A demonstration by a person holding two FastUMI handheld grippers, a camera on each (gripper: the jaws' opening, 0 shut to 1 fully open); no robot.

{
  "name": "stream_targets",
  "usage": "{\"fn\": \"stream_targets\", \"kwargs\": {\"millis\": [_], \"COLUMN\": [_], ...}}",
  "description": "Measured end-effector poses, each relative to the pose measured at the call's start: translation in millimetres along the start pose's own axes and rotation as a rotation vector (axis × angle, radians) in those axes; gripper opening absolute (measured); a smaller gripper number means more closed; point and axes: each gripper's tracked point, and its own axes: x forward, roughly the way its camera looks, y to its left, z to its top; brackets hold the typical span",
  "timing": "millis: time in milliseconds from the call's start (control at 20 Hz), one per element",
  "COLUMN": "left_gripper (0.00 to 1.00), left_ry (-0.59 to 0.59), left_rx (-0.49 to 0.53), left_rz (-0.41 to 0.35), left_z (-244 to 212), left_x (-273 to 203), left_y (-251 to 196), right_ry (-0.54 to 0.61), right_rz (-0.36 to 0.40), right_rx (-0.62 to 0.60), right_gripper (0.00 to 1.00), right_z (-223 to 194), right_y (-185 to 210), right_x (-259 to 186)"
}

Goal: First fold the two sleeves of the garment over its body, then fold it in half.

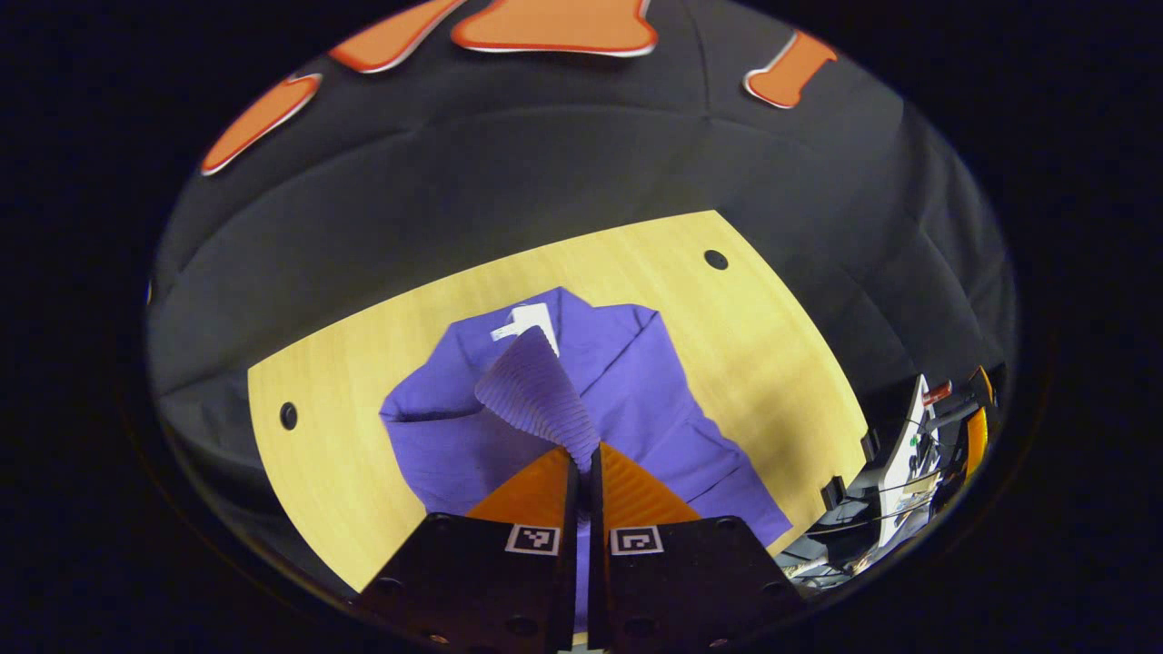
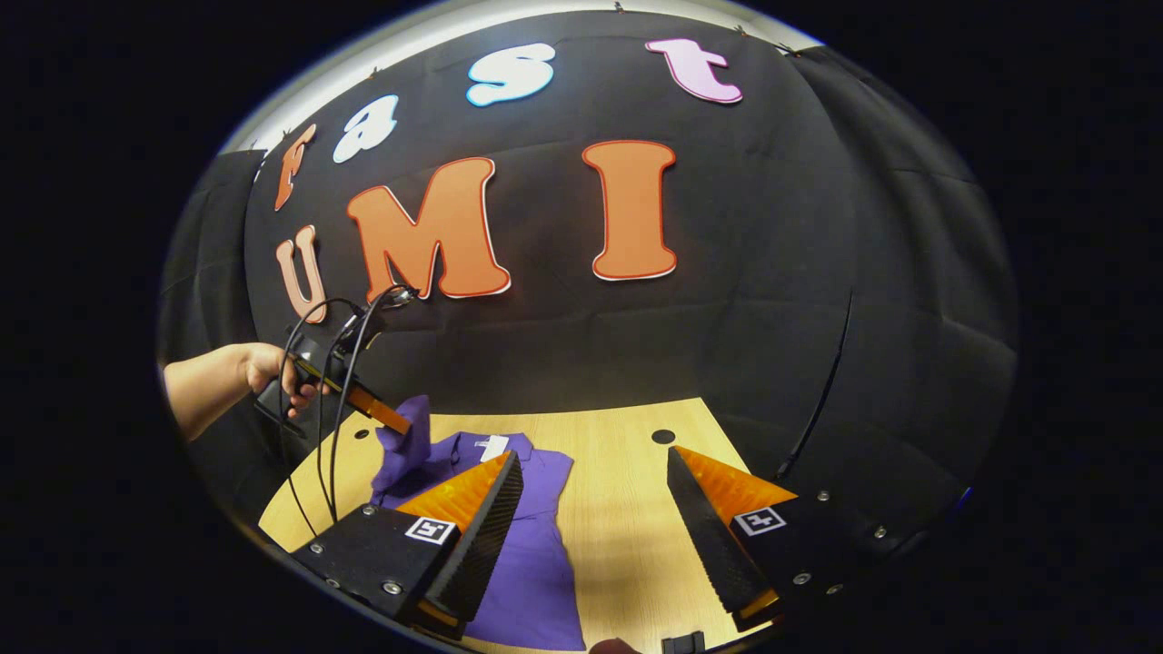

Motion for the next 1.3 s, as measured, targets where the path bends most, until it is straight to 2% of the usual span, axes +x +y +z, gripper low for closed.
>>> {"fn": "stream_targets", "kwargs": {"millis": [200,250,450,550,600,650,700,750,800,850,900,1000,1100,1150,1300], "left_gripper": [0.07,0.12,0.20,0.30,0.41,0.43,0.54,0.58,0.70,0.74,0.85,0.96,0.93,0.97,0.96], "left_ry": [0.008,0.005,-0.020,-0.057,-0.076,-0.100,-0.134,-0.173,-0.220,-0.270,-0.325,-0.450,-0.597,-0.667,-0.829], "left_rx": [0.018,0.014,-0.005,0.001,0.005,0.008,0.010,0.015,0.023,0.031,0.039,0.037,0.032,0.046,0.060], "left_rz": [-0.038,-0.053,-0.162,-0.192,-0.199,-0.206,-0.207,-0.207,-0.197,-0.183,-0.163,-0.113,-0.037,0.016,0.180], "left_z": [14.5,17.9,24.0,29.5,30.1,32.4,34.8,38.8,41.4,43.9,44.1,46.4,44.6,41.9,21.2], "left_x": [34.1,40.7,54.1,50.1,45.5,38.2,28.8,18.4,5.6,-7.8,-25.2,-61.7,-102.7,-123.5,-173.0], "left_y": [-39.3,-51.1,-95.7,-105.4,-108.9,-111.0,-111.0,-110.1,-108.3,-104.5,-99.1,-86.3,-68.4,-56.6,-15.2], "right_ry": [0.021,0.026,0.041,0.040,0.039,0.040,0.042,0.044,0.045,0.047,0.049,0.049,0.020,-0.003,-0.074], "right_rz": [-0.014,-0.014,-0.028,-0.031,-0.027,-0.027,-0.020,-0.020,-0.016,-0.017,-0.013,-0.003,-0.012,-0.019,-0.011], "right_rx": [0.041,0.048,0.063,0.062,0.064,0.066,0.065,0.060,0.052,0.043,0.037,0.026,-0.005,-0.023,-0.047], "right_gripper": [0.95,0.95,0.95,0.95,0.95,0.95,0.95,0.95,0.95,0.95,0.95,0.95,0.95,0.96,0.95], "right_z": [-9.5,-11.6,-16.7,-15.8,-15.2,-14.8,-14.4,-16.1,-16.0,-16.9,-16.3,-18.3,-14.8,-11.2,4.2], "right_y": [-13.1,-15.7,-29.2,-31.3,-30.3,-30.0,-28.5,-28.1,-25.9,-24.4,-20.0,-11.2,-3.6,-0.3,19.6], "right_x": [-1.5,-1.7,-1.6,-0.3,1.0,1.1,3.0,3.4,5.8,6.6,10.4,15.7,17.1,18.2,15.9]}}
